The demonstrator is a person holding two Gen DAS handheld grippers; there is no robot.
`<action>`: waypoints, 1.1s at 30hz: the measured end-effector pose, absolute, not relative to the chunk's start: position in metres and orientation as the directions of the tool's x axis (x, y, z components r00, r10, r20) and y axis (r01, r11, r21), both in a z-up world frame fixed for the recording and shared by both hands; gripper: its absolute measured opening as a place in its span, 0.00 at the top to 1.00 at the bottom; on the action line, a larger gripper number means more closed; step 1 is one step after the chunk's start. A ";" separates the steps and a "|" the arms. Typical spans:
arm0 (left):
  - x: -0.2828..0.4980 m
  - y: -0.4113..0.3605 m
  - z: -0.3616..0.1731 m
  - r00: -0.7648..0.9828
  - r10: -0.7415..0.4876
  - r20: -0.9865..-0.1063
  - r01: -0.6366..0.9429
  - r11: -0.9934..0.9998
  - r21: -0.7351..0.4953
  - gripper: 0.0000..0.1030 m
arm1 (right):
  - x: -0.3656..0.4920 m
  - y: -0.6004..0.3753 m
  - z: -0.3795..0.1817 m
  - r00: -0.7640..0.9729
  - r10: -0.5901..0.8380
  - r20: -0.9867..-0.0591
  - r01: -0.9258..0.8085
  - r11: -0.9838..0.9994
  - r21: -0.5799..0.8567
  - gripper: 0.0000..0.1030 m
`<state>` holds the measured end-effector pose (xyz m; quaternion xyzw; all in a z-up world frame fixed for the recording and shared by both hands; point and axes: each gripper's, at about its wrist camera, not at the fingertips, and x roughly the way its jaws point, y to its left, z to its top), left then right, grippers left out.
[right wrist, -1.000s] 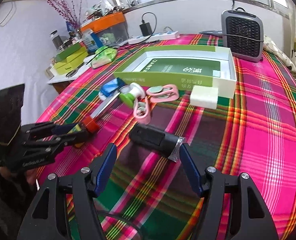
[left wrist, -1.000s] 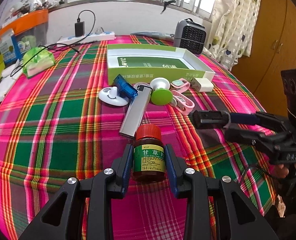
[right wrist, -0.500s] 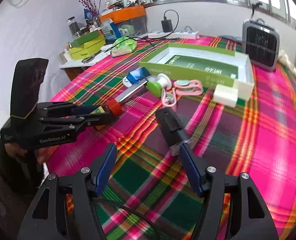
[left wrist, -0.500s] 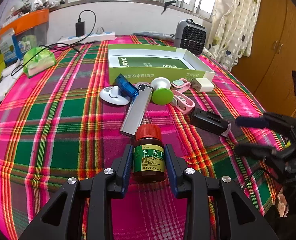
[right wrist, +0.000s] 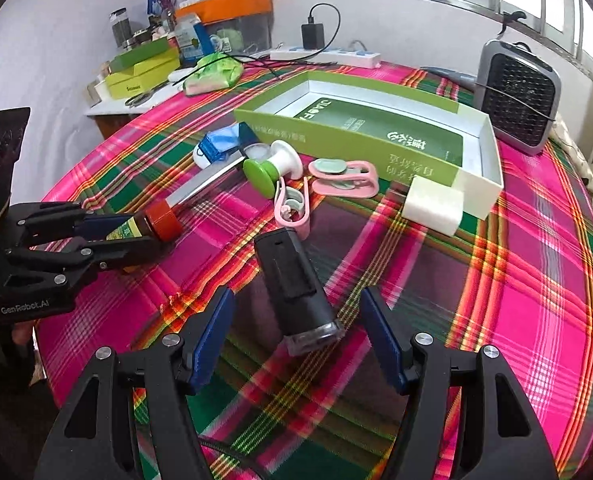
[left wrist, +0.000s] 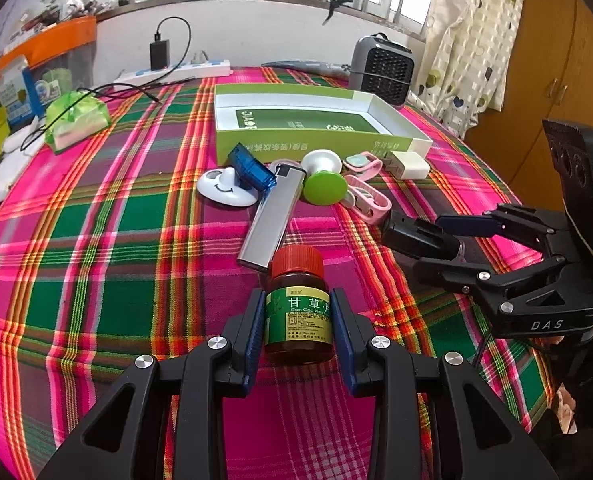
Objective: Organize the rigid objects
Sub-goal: 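Close the right gripper on the black rectangular device while the left gripper holds the bottle, then carry the bottle with the left gripper while the right gripper carries the black device into the green box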
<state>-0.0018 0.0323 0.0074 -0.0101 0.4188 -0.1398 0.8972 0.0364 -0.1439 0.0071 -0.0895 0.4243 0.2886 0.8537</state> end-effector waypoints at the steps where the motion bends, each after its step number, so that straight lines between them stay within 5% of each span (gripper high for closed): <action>1: -0.001 0.032 0.007 0.608 -0.259 -0.751 0.241 0.961 -0.136 0.70 | 0.037 -0.143 0.007 0.473 0.416 -0.776 -0.570 0.817 0.091 0.36; 7: 0.000 0.032 0.005 0.605 -0.258 -0.753 0.241 0.961 -0.136 0.70 | 0.041 -0.138 0.006 0.464 0.418 -0.781 -0.580 0.810 0.089 0.37; 11: 0.000 0.032 0.004 0.605 -0.257 -0.754 0.239 0.961 -0.136 0.70 | 0.043 -0.138 0.006 0.468 0.414 -0.781 -0.578 0.812 0.084 0.54; 19: 0.000 0.034 0.004 0.612 -0.259 -0.747 0.231 0.962 -0.144 0.70 | 0.041 -0.138 0.007 0.470 0.418 -0.778 -0.582 0.809 0.083 0.70; 33: -0.004 0.033 0.016 0.636 -0.271 -0.723 0.239 0.960 -0.149 0.70 | 0.035 -0.142 0.014 0.496 0.420 -0.760 -0.558 0.825 0.092 0.72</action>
